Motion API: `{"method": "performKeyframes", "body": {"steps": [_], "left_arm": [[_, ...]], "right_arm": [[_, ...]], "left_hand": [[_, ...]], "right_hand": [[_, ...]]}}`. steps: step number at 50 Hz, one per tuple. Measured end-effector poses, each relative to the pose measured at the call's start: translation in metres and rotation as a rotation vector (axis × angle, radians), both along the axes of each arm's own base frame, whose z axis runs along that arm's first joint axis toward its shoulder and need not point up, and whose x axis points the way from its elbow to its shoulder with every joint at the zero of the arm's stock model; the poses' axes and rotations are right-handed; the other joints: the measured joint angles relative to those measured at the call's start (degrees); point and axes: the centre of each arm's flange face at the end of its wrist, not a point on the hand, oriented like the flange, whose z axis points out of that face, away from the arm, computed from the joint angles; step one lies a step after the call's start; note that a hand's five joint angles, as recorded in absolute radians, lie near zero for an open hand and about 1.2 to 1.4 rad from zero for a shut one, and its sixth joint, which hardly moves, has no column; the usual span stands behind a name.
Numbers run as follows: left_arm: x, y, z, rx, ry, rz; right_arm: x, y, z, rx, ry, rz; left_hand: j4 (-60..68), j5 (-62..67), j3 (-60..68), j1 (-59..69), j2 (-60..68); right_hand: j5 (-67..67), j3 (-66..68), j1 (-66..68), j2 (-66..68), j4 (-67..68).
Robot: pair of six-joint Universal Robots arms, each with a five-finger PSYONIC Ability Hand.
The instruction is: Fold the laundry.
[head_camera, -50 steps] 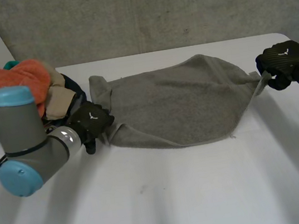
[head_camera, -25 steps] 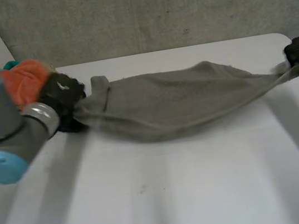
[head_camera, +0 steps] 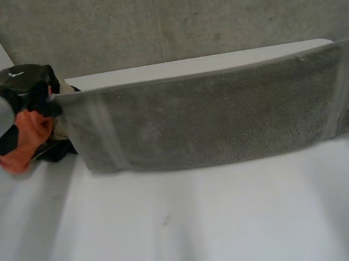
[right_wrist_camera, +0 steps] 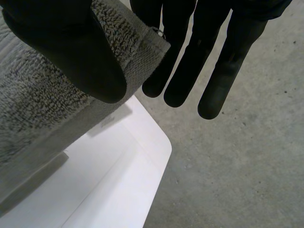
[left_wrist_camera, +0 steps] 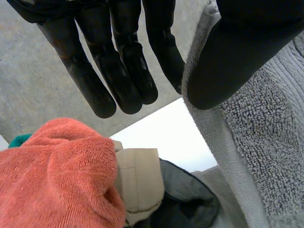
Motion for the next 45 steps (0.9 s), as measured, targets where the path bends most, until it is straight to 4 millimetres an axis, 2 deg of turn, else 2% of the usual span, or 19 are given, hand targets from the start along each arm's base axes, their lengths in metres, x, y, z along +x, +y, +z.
{"method": "performKeyframes", "body": {"steps": [4, 7, 9, 11, 12, 13, 16, 18, 19, 22, 25, 30, 35, 38, 41, 45], "left_arm": [[-0.012, -0.026, 0.002, -0.060, -0.015, 0.005], [-0.021, -0.047, 0.023, -0.176, 0.006, 0.008], [-0.027, -0.060, 0.050, -0.309, 0.046, 0.012], [-0.028, -0.066, 0.072, -0.413, 0.086, 0.015], [-0.029, -0.069, 0.085, -0.471, 0.112, 0.017], [-0.028, -0.071, 0.107, -0.567, 0.161, 0.022], [-0.026, -0.070, 0.141, -0.719, 0.258, 0.027], [-0.025, -0.070, 0.148, -0.748, 0.279, 0.028], [-0.022, -0.070, 0.161, -0.811, 0.339, 0.029], [-0.020, -0.072, 0.164, -0.832, 0.383, 0.028], [-0.019, -0.076, 0.155, -0.805, 0.395, 0.030], [-0.018, -0.091, 0.107, -0.662, 0.361, 0.050], [-0.017, -0.101, 0.045, -0.496, 0.305, 0.055], [-0.017, -0.100, 0.001, -0.378, 0.267, 0.044], [-0.018, -0.092, -0.037, -0.265, 0.228, 0.026], [-0.019, -0.072, -0.081, -0.111, 0.152, -0.003]], "right_arm": [[0.011, -0.027, -0.004, -0.053, 0.000, -0.028], [0.020, -0.049, 0.009, -0.173, -0.047, -0.052], [0.026, -0.065, 0.032, -0.326, -0.130, -0.065], [0.028, -0.073, 0.051, -0.440, -0.201, -0.066], [0.029, -0.075, 0.061, -0.494, -0.237, -0.065], [0.030, -0.078, 0.080, -0.598, -0.307, -0.058], [0.031, -0.077, 0.113, -0.781, -0.427, -0.033], [0.031, -0.076, 0.119, -0.815, -0.449, -0.026], [0.031, -0.073, 0.133, -0.893, -0.498, -0.006], [0.034, -0.070, 0.139, -0.929, -0.526, 0.013], [0.037, -0.070, 0.133, -0.906, -0.528, 0.022], [0.046, -0.076, 0.090, -0.734, -0.499, 0.029], [0.051, -0.079, 0.034, -0.525, -0.456, 0.032], [0.053, -0.078, -0.010, -0.368, -0.412, 0.034], [0.052, -0.072, -0.050, -0.228, -0.359, 0.029], [0.048, -0.059, -0.093, -0.068, -0.277, 0.021]], "left_hand": [[0.01, 0.00, 0.07, 0.00, 0.05], [0.02, 0.00, 0.08, 0.00, 0.07], [0.03, 0.00, 0.09, 0.00, 0.08], [0.05, 0.00, 0.09, 0.00, 0.09], [0.07, 0.00, 0.09, 0.00, 0.09], [0.14, 0.00, 0.09, 0.00, 0.09], [0.19, 0.00, 0.09, 0.00, 0.09], [0.19, 0.00, 0.09, 0.00, 0.09], [0.19, 0.00, 0.09, 0.00, 0.09], [0.19, 0.00, 0.09, 0.00, 0.09], [0.20, 0.00, 0.09, 0.00, 0.09], [0.20, 0.00, 0.09, 0.00, 0.09], [0.20, 0.00, 0.09, 0.00, 0.09], [0.21, 0.00, 0.09, 0.00, 0.09], [0.21, 0.00, 0.09, 0.00, 0.09], [0.21, 0.00, 0.09, 0.00, 0.09]], "right_hand": [[-0.02, 0.02, 0.00, 0.00, 0.01], [0.00, 0.04, 0.00, 0.00, 0.02], [0.00, 0.04, 0.00, 0.00, 0.03], [0.00, 0.04, 0.00, 0.00, 0.02], [0.00, 0.04, 0.00, -0.01, 0.03], [0.00, 0.04, 0.00, -0.01, 0.03], [0.00, 0.04, 0.00, -0.01, 0.03], [0.00, 0.04, 0.00, 0.00, 0.03], [0.01, 0.04, 0.00, -0.01, 0.03], [0.00, 0.04, 0.00, 0.00, 0.03], [0.00, 0.04, 0.00, 0.00, 0.03], [0.00, 0.04, 0.00, -0.01, 0.03], [0.00, 0.04, 0.00, 0.00, 0.03], [-0.02, 0.04, 0.00, 0.00, 0.04], [0.00, 0.04, 0.00, 0.00, 0.04], [0.00, 0.04, 0.00, 0.00, 0.04]]}}
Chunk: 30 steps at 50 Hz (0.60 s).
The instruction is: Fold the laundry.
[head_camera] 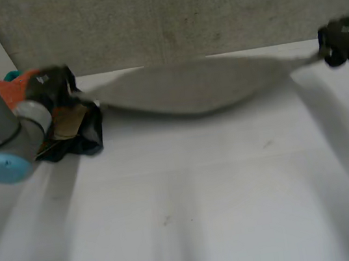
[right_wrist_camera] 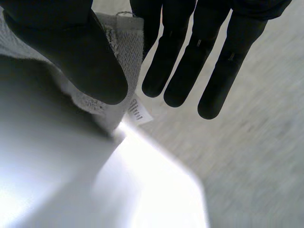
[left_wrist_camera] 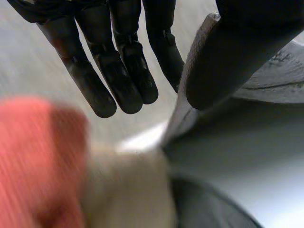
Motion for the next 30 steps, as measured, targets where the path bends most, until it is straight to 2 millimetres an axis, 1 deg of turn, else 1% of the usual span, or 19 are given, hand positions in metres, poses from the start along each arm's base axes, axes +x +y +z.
{"method": "performKeyframes", "body": {"steps": [3, 4, 5, 7, 8, 9, 11, 12, 14, 16, 17, 18, 19, 21, 23, 26, 29, 30], "left_arm": [[0.002, 0.019, -0.021, 0.099, -0.076, -0.021], [0.002, 0.024, -0.024, 0.121, -0.096, -0.026], [0.005, 0.033, -0.028, 0.161, -0.132, -0.031], [0.011, 0.051, -0.031, 0.236, -0.201, -0.033], [0.015, 0.063, -0.030, 0.281, -0.241, -0.034], [0.019, 0.072, -0.028, 0.320, -0.273, -0.036], [0.028, 0.099, -0.022, 0.417, -0.351, -0.046], [0.032, 0.110, -0.019, 0.457, -0.382, -0.054], [0.038, 0.131, -0.013, 0.523, -0.435, -0.076], [0.044, 0.157, -0.004, 0.587, -0.495, -0.119], [0.045, 0.164, -0.001, 0.598, -0.510, -0.134], [0.046, 0.175, 0.004, 0.606, -0.536, -0.162], [0.046, 0.180, 0.007, 0.602, -0.548, -0.177], [0.045, 0.186, 0.013, 0.571, -0.571, -0.209], [0.043, 0.184, 0.017, 0.524, -0.578, -0.217], [0.037, 0.168, 0.020, 0.446, -0.568, -0.198], [0.030, 0.142, 0.021, 0.385, -0.544, -0.147], [0.029, 0.137, 0.021, 0.378, -0.539, -0.136]], "right_arm": [[-0.005, 0.013, -0.020, 0.097, 0.066, 0.010], [-0.006, 0.016, -0.023, 0.116, 0.079, 0.013], [-0.009, 0.022, -0.027, 0.154, 0.110, 0.017], [-0.016, 0.035, -0.028, 0.214, 0.168, 0.021], [-0.021, 0.044, -0.026, 0.255, 0.209, 0.025], [-0.023, 0.050, -0.025, 0.277, 0.230, 0.028], [-0.034, 0.075, -0.017, 0.371, 0.326, 0.048], [-0.038, 0.084, -0.014, 0.403, 0.361, 0.059], [-0.044, 0.100, -0.008, 0.447, 0.420, 0.082], [-0.052, 0.118, 0.002, 0.479, 0.505, 0.121], [-0.053, 0.123, 0.004, 0.482, 0.526, 0.132], [-0.055, 0.129, 0.007, 0.482, 0.561, 0.149], [-0.056, 0.131, 0.009, 0.481, 0.575, 0.155], [-0.058, 0.134, 0.011, 0.469, 0.600, 0.164], [-0.058, 0.130, 0.010, 0.452, 0.597, 0.159], [-0.056, 0.116, 0.007, 0.424, 0.555, 0.135], [-0.051, 0.096, 0.002, 0.391, 0.482, 0.098], [-0.050, 0.093, 0.002, 0.386, 0.470, 0.093]], "left_hand": [[0.00, 0.00, 0.00, 0.00, 0.00], [0.00, 0.00, 0.00, 0.00, 0.00], [0.00, 0.00, 0.00, 0.00, 0.00], [0.00, 0.00, 0.00, 0.00, 0.00], [0.00, 0.00, 0.00, 0.00, 0.00], [0.00, 0.00, 0.00, 0.00, 0.00], [0.00, 0.00, 0.00, 0.00, 0.00], [0.00, 0.00, 0.00, 0.00, 0.00], [0.00, 0.00, 0.00, 0.00, 0.00], [0.00, 0.00, 0.00, 0.00, 0.00], [0.00, 0.00, 0.00, 0.00, 0.00], [0.00, 0.00, 0.00, 0.00, 0.00], [0.00, 0.00, 0.00, 0.00, 0.00], [0.00, 0.00, 0.00, 0.00, 0.00], [0.00, 0.00, 0.00, 0.00, 0.00], [0.00, 0.00, 0.00, 0.00, 0.00], [0.00, 0.00, 0.00, 0.00, 0.00], [0.00, 0.00, 0.00, 0.00, 0.00]], "right_hand": [[-0.02, 0.00, 0.00, 0.00, 0.00], [0.00, 0.00, 0.00, 0.00, 0.00], [0.00, 0.00, 0.00, 0.00, 0.00], [0.00, 0.00, 0.00, 0.00, 0.00], [0.00, 0.00, 0.00, 0.00, -0.01], [-0.01, 0.00, 0.00, 0.00, -0.01], [0.00, 0.00, 0.00, 0.00, 0.00], [0.00, 0.00, 0.00, 0.00, 0.00], [-0.02, 0.00, 0.00, 0.00, 0.00], [-0.01, 0.00, 0.00, 0.00, 0.00], [0.00, 0.00, 0.00, 0.00, 0.00], [0.02, 0.00, 0.00, 0.00, 0.00], [0.00, 0.00, 0.00, 0.00, 0.00], [0.02, 0.00, 0.00, 0.00, 0.00], [0.00, 0.00, 0.00, 0.00, 0.00], [0.00, 0.00, 0.00, 0.00, 0.00], [0.01, 0.00, 0.00, 0.00, 0.00], [0.00, 0.00, 0.00, 0.00, 0.00]]}}
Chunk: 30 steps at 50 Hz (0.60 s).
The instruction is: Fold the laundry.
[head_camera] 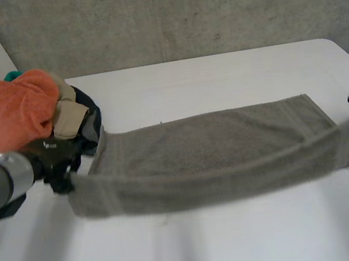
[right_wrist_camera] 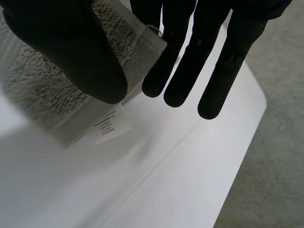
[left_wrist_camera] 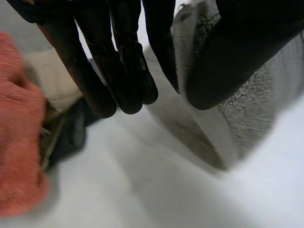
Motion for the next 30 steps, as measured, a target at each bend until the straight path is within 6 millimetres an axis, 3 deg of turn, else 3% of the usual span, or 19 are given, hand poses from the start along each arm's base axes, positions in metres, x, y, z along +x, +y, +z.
{"method": "performKeyframes", "body": {"steps": [6, 12, 22, 28, 29, 30], "left_arm": [[-0.015, -0.045, -0.002, -0.058, 0.041, 0.088], [-0.034, -0.077, -0.005, -0.115, 0.078, 0.115], [-0.054, -0.122, -0.020, -0.223, 0.091, 0.141], [-0.061, -0.136, -0.034, -0.258, 0.088, 0.136], [-0.062, -0.137, -0.035, -0.260, 0.088, 0.134], [-0.064, -0.139, -0.038, -0.265, 0.093, 0.125]], "right_arm": [[0.015, -0.038, -0.003, -0.109, -0.126, -0.060], [0.031, -0.069, -0.008, -0.208, -0.173, -0.099], [0.055, -0.101, -0.029, -0.284, -0.150, -0.139], [0.063, -0.115, -0.036, -0.340, -0.146, -0.159], [0.064, -0.116, -0.037, -0.347, -0.145, -0.161], [0.066, -0.119, -0.040, -0.358, -0.143, -0.164]], "left_hand": [[0.00, 0.00, 0.00, 0.00, 0.00], [0.00, 0.00, 0.00, 0.00, 0.00], [0.00, 0.00, 0.00, 0.00, 0.00], [0.00, 0.00, 0.00, 0.00, 0.00], [-2.87, -2.49, -2.77, -3.37, -2.79], [-15.01, -13.70, -15.76, -16.44, -16.03]], "right_hand": [[-0.02, 0.00, 0.00, 0.00, -0.01], [-0.01, 0.00, 0.00, 0.00, 0.00], [0.00, 0.00, 0.00, 0.00, 0.00], [0.00, 0.00, 0.00, 0.01, 0.00], [-1.80, -2.53, -1.98, -2.40, -2.49], [-15.41, -15.17, -15.13, -15.28, -15.08]]}}
